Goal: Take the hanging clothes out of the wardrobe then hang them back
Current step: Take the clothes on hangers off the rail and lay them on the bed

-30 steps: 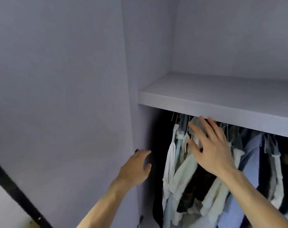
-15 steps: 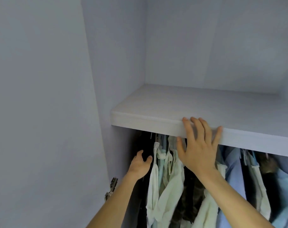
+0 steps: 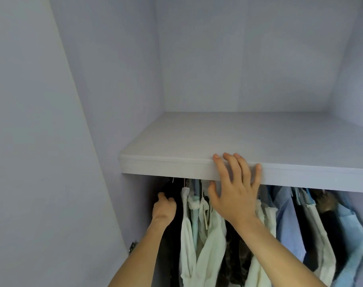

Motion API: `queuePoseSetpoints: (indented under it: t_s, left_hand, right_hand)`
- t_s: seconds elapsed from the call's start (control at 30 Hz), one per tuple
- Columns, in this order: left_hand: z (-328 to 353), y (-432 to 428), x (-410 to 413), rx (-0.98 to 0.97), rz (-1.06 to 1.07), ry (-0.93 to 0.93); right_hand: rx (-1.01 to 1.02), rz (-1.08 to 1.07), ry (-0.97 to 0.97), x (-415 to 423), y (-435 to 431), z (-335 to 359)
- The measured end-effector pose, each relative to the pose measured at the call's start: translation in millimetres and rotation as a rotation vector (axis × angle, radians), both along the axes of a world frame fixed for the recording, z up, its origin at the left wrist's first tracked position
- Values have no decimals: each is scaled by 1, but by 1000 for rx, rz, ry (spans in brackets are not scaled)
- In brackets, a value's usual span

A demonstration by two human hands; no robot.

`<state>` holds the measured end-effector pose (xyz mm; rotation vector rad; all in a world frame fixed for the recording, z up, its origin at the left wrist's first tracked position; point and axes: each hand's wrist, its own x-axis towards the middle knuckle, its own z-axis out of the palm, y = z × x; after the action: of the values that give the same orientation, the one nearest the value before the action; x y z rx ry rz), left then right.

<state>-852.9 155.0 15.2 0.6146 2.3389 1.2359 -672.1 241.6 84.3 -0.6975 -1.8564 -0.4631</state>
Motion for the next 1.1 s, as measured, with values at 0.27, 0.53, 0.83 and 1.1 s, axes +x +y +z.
queuePoseSetpoints:
  t_s: [0.27, 0.53, 0.83, 1.1]
  left_hand:
    - [14, 2, -17, 72, -12, 155]
    - [25, -8, 0, 321, 95, 152]
    - [32, -48, 27, 391, 60, 202]
    - [-28, -132, 83, 347, 89, 28]
  right_hand:
    - [60, -23, 74, -16, 17, -6]
    - [90, -43, 70, -17, 18, -7]
    - [69, -15, 12, -7, 17, -4]
    - [-109, 93, -83, 10, -9, -9]
